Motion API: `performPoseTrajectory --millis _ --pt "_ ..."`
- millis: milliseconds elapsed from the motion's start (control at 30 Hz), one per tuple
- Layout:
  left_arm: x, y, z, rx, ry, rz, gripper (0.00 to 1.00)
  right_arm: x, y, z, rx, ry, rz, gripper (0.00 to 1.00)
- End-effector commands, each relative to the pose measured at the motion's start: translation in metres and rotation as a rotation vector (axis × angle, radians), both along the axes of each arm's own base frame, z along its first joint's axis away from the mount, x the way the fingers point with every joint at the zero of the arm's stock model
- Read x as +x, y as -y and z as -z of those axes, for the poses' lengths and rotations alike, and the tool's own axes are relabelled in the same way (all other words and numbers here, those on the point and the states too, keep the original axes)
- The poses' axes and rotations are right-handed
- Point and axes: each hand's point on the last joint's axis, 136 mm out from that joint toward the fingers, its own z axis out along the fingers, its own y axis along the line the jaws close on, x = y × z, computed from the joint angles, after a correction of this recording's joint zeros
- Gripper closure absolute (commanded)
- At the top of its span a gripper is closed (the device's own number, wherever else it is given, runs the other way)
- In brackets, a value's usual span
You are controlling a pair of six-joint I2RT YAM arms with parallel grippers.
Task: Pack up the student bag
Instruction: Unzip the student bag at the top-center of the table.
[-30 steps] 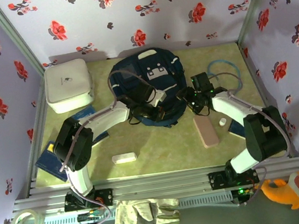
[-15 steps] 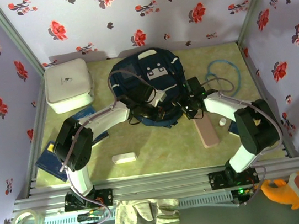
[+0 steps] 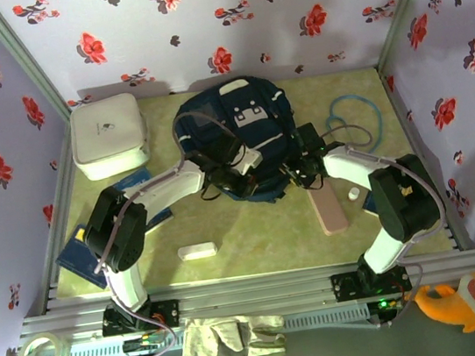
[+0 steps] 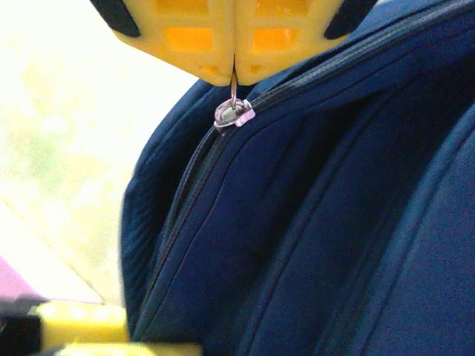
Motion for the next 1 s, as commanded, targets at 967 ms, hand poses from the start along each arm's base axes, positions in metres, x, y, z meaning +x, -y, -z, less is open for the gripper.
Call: performPoseTrajectory --millis 967 --pt "0.145 -0.159 0.008 0.475 0.28 -0.402 1.0 0.012 0.026 -0.008 -0.057 0.049 0.076 0.73"
